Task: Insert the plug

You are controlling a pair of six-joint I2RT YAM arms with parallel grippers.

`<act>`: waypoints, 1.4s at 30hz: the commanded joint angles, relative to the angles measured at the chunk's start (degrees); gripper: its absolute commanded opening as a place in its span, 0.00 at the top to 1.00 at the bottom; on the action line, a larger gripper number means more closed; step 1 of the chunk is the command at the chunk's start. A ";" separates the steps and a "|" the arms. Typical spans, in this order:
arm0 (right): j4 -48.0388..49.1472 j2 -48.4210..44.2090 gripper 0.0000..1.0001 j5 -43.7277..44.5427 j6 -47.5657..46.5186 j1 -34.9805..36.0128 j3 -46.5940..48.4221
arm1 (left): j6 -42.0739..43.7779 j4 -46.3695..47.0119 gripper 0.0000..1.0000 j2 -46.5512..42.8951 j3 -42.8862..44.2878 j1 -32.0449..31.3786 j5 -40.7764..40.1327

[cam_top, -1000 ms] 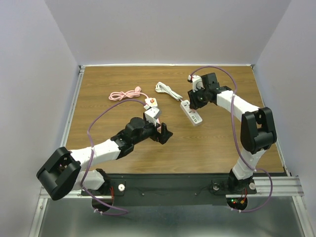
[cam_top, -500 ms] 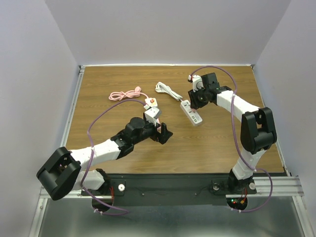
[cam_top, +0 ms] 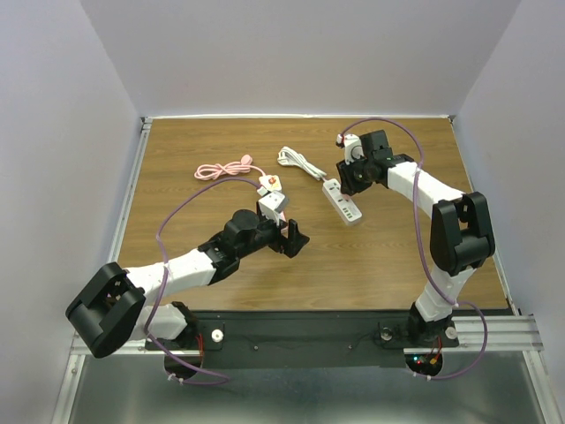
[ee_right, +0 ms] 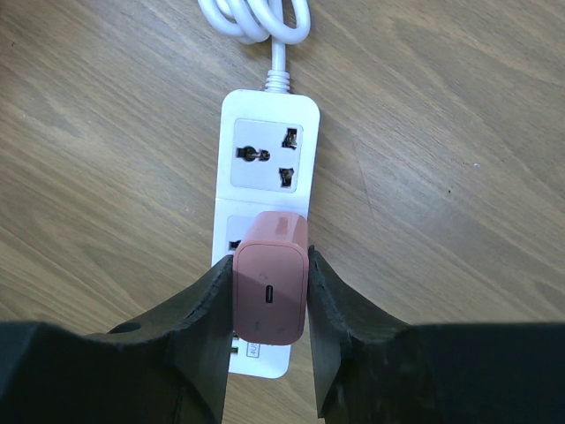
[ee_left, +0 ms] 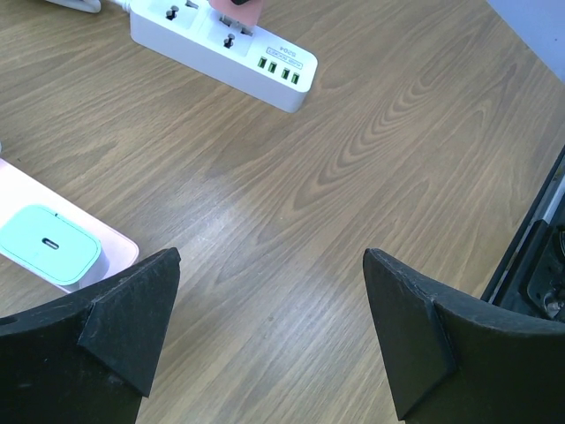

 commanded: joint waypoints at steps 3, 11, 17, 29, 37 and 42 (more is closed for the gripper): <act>-1.72 -2.01 0.99 1.27 -0.79 -0.41 -0.18 | -0.24 3.48 0.05 -0.34 -0.34 0.21 0.81; -2.60 -3.16 1.00 1.54 -0.61 -0.41 -0.71 | -0.24 4.09 0.05 0.27 -0.26 0.21 1.51; -2.78 -2.81 0.99 0.66 -0.78 -0.41 -0.62 | -0.50 4.27 0.05 0.10 -0.52 0.12 1.42; -1.11 -1.22 0.99 -0.57 -1.75 -0.41 0.17 | -0.33 4.44 0.05 -0.26 -0.96 0.12 1.25; 0.82 0.01 0.99 -0.84 -1.58 -0.41 0.00 | -0.42 4.44 0.05 -0.25 -1.13 0.21 1.42; 1.26 0.62 1.00 -1.10 -1.31 -0.41 -0.27 | -0.42 4.44 0.05 -0.25 -1.22 0.12 1.51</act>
